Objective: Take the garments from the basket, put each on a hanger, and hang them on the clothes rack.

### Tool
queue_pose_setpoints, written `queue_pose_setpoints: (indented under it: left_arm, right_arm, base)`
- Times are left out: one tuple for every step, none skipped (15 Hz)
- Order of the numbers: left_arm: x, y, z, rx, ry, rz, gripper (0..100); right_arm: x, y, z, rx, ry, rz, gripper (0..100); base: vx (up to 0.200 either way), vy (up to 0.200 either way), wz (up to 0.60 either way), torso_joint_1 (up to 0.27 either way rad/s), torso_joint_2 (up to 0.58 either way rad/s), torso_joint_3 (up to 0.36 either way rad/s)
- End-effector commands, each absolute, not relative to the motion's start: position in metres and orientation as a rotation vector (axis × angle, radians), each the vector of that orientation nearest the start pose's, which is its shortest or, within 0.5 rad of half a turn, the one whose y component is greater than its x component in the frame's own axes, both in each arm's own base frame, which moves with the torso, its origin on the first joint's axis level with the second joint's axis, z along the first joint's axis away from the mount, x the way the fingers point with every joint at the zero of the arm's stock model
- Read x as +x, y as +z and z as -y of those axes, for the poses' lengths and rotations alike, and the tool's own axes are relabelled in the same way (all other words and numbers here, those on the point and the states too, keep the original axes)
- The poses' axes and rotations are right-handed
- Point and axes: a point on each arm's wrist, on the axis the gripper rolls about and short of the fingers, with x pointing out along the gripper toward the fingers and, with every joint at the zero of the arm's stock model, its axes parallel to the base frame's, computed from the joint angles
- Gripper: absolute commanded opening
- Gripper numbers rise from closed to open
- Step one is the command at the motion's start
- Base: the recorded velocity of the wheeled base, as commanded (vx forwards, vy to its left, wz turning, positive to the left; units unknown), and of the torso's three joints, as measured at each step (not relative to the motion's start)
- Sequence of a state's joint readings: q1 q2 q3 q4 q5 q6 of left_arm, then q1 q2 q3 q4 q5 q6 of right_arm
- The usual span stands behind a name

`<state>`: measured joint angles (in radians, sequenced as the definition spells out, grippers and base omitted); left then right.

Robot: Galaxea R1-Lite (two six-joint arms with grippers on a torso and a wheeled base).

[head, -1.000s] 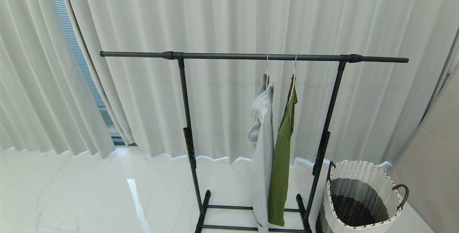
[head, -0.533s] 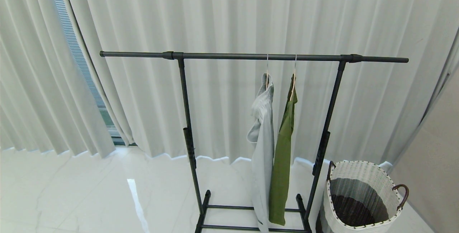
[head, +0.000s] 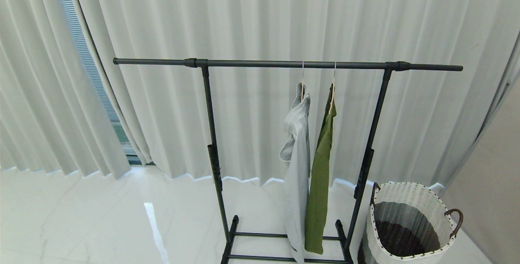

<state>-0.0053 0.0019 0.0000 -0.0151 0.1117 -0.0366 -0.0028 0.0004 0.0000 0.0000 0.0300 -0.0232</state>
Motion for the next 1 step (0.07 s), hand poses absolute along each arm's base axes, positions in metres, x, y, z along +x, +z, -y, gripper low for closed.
queue_pose_setpoints:
  left_arm:
    - [-0.0228, 0.0771, -0.0027, -0.038, 0.106, 0.016, 100]
  right_arm:
    - [-0.0228, 0.0755, -0.0007, -0.018, 0.028, 0.000, 100]
  base:
    - [0.000, 0.000, 0.00, 0.000, 0.00, 0.000]
